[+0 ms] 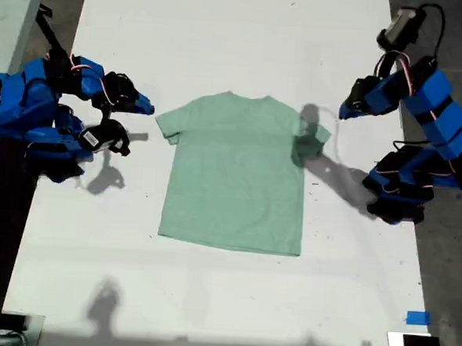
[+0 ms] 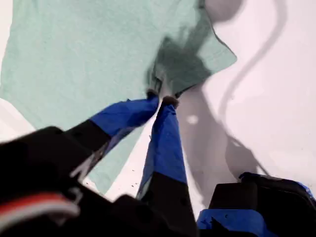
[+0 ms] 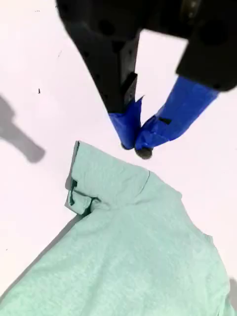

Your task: Fold t-shirt

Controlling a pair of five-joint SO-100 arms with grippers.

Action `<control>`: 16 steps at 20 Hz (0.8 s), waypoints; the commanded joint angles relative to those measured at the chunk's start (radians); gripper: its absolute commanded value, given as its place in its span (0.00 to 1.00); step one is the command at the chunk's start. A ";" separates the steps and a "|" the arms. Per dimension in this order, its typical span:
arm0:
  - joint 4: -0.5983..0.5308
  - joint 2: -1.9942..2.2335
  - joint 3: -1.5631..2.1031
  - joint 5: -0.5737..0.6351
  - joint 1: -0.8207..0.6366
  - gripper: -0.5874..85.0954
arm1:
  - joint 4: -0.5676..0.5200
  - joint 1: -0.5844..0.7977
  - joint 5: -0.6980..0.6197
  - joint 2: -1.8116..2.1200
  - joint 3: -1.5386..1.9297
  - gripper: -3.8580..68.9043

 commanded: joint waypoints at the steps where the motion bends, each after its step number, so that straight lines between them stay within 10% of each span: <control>1: 0.000 -0.002 -0.034 0.005 -0.017 0.01 | -0.005 0.012 -0.031 -0.005 -0.025 0.39; 16: -0.009 0.017 0.017 0.005 -0.023 0.01 | -0.425 0.129 -0.167 0.003 0.414 0.44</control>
